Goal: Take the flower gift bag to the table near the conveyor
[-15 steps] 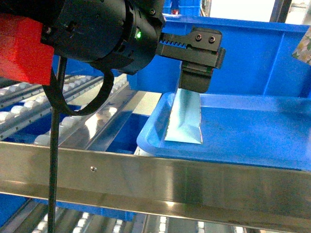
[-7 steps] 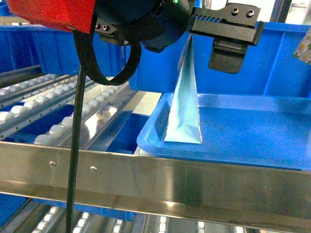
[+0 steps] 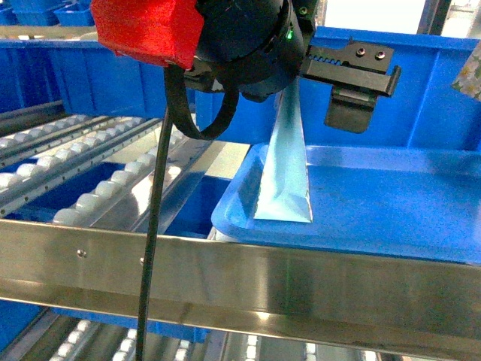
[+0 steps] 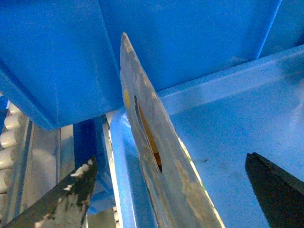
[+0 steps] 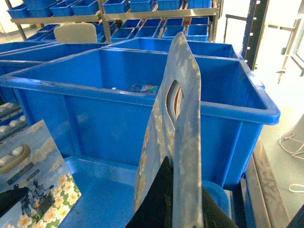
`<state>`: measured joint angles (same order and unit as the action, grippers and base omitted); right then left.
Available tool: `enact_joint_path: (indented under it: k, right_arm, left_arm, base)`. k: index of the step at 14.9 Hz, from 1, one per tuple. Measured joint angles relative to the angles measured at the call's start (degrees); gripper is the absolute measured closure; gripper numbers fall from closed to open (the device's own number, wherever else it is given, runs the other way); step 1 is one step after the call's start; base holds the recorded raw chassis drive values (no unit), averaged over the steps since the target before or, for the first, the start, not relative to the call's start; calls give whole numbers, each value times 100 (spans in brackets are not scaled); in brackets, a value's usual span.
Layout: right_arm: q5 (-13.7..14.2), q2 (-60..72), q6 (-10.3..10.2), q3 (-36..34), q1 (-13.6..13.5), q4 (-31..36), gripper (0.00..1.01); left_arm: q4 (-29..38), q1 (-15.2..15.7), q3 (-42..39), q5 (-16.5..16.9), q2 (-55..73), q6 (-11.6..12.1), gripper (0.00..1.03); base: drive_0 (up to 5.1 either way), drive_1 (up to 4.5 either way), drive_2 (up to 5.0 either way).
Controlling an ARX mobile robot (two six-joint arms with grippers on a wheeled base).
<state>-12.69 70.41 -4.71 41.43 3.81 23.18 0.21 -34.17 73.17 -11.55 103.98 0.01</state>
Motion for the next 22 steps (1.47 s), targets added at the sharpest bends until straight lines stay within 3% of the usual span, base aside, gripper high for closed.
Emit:
enact_joint_path:
  k: [4, 7, 11, 13, 19, 22]
  right_arm:
    - [0, 0, 0, 0, 0, 0, 99]
    - [0, 0, 0, 0, 0, 0, 99]
    - [4, 0, 0, 0, 9, 0, 99]
    - [-4, 0, 0, 0, -2, 0, 99]
    - [0, 0, 0, 0, 7, 0, 99]
    - [-7, 0, 0, 0, 0, 0, 99]
  left_arm:
    - [0, -2, 2, 0, 0, 0, 66]
    - [2, 0, 2, 2, 0, -26, 101]
    - [621, 461, -1088, -109, -903, -48, 101]
    - [822, 649, -1320, -13, -1364, -44, 101]
    - [868, 1298, -2225, 39, -2999, 17, 101]
    - [822, 1408, -2835, 35, -3873, 133, 101]
  base:
    - [0, 0, 0]
    - [0, 0, 0]
    - [0, 0, 0]
    - [0, 0, 0]
    - [0, 0, 0]
    - [0, 0, 0]
